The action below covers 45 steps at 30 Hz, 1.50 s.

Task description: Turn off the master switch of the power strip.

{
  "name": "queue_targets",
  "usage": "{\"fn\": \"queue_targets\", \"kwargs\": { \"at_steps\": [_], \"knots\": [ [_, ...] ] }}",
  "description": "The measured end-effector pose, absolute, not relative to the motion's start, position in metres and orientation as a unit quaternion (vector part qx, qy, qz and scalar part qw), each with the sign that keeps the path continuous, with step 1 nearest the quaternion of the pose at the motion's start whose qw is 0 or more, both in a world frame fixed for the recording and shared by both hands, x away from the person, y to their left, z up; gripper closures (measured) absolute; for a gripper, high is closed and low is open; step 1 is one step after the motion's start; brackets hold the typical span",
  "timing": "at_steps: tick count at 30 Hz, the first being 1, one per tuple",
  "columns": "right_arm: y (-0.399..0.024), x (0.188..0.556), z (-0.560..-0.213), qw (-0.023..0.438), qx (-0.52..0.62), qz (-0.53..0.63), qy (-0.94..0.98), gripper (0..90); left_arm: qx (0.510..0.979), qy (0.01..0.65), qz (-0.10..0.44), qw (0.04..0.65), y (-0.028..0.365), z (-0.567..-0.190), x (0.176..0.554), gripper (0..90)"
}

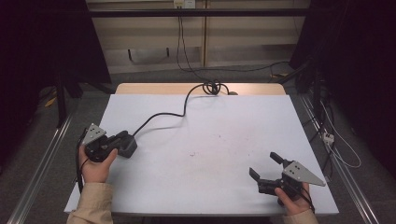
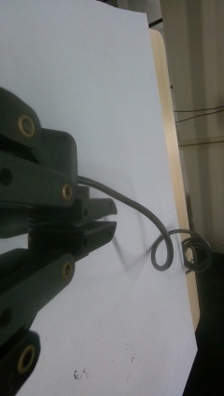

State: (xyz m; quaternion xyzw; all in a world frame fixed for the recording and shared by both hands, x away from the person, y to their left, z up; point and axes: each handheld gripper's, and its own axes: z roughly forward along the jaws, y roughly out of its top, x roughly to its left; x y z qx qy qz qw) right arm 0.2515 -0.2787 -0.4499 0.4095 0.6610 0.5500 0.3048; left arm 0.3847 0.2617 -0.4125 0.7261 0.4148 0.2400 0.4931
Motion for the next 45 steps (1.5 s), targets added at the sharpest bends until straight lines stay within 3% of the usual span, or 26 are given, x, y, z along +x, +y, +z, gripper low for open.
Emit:
{"fn": "queue_targets", "kwargs": {
  "at_steps": [45],
  "knots": [
    [-0.278,0.252,-0.450,0.303,0.407,0.551,0.663,3.7,0.735,0.441,0.240,0.456,0.274,-0.423,0.379,90.0]
  ]
}}
